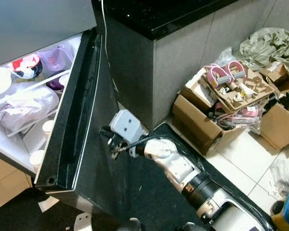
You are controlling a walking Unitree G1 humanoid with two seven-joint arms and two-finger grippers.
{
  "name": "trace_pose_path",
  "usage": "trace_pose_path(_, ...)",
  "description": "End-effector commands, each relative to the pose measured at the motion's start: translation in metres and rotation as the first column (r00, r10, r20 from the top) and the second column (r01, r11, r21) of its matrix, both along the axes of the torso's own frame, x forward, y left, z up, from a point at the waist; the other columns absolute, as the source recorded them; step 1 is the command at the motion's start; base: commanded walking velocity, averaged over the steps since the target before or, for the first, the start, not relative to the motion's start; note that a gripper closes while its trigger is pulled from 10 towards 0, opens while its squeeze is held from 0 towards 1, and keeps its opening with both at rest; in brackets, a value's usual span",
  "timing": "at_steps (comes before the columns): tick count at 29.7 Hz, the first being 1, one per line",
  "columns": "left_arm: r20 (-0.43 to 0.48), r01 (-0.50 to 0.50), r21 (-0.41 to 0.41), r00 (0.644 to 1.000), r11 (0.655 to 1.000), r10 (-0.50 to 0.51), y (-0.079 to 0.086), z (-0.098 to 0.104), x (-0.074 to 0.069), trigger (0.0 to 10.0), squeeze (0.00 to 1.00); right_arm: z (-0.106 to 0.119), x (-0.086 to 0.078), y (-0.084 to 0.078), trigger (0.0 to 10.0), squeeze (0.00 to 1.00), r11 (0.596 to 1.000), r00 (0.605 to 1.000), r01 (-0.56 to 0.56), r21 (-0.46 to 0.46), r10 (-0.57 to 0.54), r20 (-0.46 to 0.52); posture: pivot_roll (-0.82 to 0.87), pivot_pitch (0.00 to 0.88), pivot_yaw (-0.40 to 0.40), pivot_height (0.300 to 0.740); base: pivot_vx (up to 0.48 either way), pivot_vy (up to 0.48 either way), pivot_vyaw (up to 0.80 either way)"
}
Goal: Restocking fridge
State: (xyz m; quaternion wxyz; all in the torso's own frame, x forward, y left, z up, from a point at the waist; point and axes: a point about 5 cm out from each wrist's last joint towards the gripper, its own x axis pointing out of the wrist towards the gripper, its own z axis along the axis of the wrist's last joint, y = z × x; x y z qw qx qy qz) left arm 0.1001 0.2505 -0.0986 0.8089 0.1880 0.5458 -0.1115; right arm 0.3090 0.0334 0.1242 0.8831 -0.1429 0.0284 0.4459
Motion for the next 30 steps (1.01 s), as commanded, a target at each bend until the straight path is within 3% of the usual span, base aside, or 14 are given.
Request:
trace_pose_path(1, -0.030, -0.148, -0.002, 0.989, 0.989, 0.147, 0.001, -0.004, -0.012, 10.0, 0.00, 0.000, -0.005, 0.020, 10.0, 0.00, 0.998, 0.998, 0.044, 0.033, -0.043, -0.039, 0.07, 0.128, 0.003, 0.740, 0.000, 0.000, 0.00)
trace_pose_path(3, -0.016, -0.307, 0.078, 0.951, 0.948, 0.310, 0.007, -0.005, -0.020, 10.0, 0.00, -0.040, 0.007, -0.032, 10.0, 0.00, 0.969, 0.967, 0.229, -0.090, -0.237, -0.098, 0.07, 0.128, -0.005, 0.740, 0.000, 0.000, 0.00)
trace_pose_path(4, -0.016, -0.307, 0.078, 0.951, 0.948, 0.310, 0.007, -0.005, -0.020, 10.0, 0.00, -0.040, 0.007, -0.032, 10.0, 0.00, 0.969, 0.967, 0.229, -0.090, -0.237, -0.098, 0.07, 0.128, -0.005, 0.740, 0.000, 0.000, 0.00)
trace_pose_path(6, 0.012, -0.417, 0.161, 0.907, 0.895, 0.420, 0.012, -0.006, -0.026, 10.0, 0.00, -0.070, 0.007, -0.076, 10.0, 0.00, 0.920, 0.921, 0.342, -0.193, -0.369, -0.126, 0.07, 0.125, -0.008, 0.740, 0.000, 0.000, 0.00)
trace_pose_path(7, 0.012, -0.417, 0.161, 0.907, 0.895, 0.420, 0.012, -0.006, -0.026, 10.0, 0.00, -0.070, 0.007, -0.076, 10.0, 0.00, 0.920, 0.921, 0.342, -0.193, -0.369, -0.126, 0.07, 0.125, -0.008, 0.740, 0.000, 0.000, 0.00)
trace_pose_path(8, 0.050, -0.507, 0.218, 0.859, 0.834, 0.510, 0.015, -0.005, -0.030, 10.0, 0.00, -0.092, 0.001, -0.109, 10.0, 0.00, 0.871, 0.880, 0.408, -0.274, -0.456, -0.137, 0.07, 0.124, -0.014, 0.740, 0.000, 0.000, 0.00)
trace_pose_path(10, 0.067, -0.527, 0.237, 0.847, 0.816, 0.527, 0.015, -0.005, -0.031, 10.0, 0.00, -0.099, -0.002, -0.120, 10.0, 0.00, 0.852, 0.863, 0.429, -0.300, -0.485, -0.142, 0.07, 0.124, -0.014, 0.740, 0.000, 0.000, 0.00)
trace_pose_path(11, 0.093, -0.541, 0.258, 0.839, 0.800, 0.537, 0.017, -0.004, -0.031, 10.0, 0.00, -0.112, -0.009, -0.139, 10.0, 0.00, 0.821, 0.831, 0.461, -0.338, -0.533, -0.161, 0.07, 0.124, -0.017, 0.740, 0.000, 0.000, 0.00)
trace_pose_path(19, 0.106, -0.511, 0.236, 0.859, 0.827, 0.501, 0.017, -0.003, -0.027, 10.0, 0.00, -0.139, -0.031, -0.176, 10.0, 0.00, 0.746, 0.757, 0.518, -0.418, -0.627, -0.182, 0.06, 0.124, -0.014, 0.740, 0.000, 0.000, 0.00)
trace_pose_path(22, 0.124, -0.519, 0.211, 0.855, 0.828, 0.504, 0.016, -0.003, -0.025, 10.0, 0.00, -0.158, -0.054, -0.192, 10.0, 0.00, 0.764, 0.750, 0.462, -0.451, -0.607, -0.260, 0.06, 0.126, -0.012, 0.740, 0.000, 0.000, 0.00)
trace_pose_path(23, 0.140, -0.544, 0.210, 0.839, 0.812, 0.526, 0.016, -0.003, -0.025, 10.0, 0.00, -0.165, -0.065, -0.200, 10.0, 0.00, 0.759, 0.772, 0.421, -0.496, -0.587, -0.243, 0.07, 0.126, -0.012, 0.740, 0.000, 0.000, 0.00)
trace_pose_path(25, 0.167, -0.583, 0.204, 0.812, 0.786, 0.559, 0.016, -0.002, -0.026, 10.0, 0.00, -0.172, -0.075, -0.211, 10.0, 0.00, 0.728, 0.752, 0.432, -0.533, -0.617, -0.232, 0.07, 0.122, -0.014, 0.740, 0.000, 0.000, 0.00)
trace_pose_path(28, 0.210, -0.657, 0.169, 0.752, 0.735, 0.625, 0.016, -0.001, -0.026, 10.0, 0.00, -0.177, -0.084, -0.227, 10.0, 0.00, 0.671, 0.658, 0.520, -0.529, -0.709, -0.253, 0.06, 0.116, -0.021, 0.740, 0.000, 0.000, 0.00)
trace_pose_path(30, 0.219, -0.672, 0.157, 0.739, 0.724, 0.638, 0.016, -0.001, -0.027, 10.0, 0.00, -0.178, -0.085, -0.230, 10.0, 0.00, 0.659, 0.639, 0.540, -0.523, -0.726, -0.255, 0.06, 0.116, -0.021, 0.740, 0.000, 0.000, 0.00)
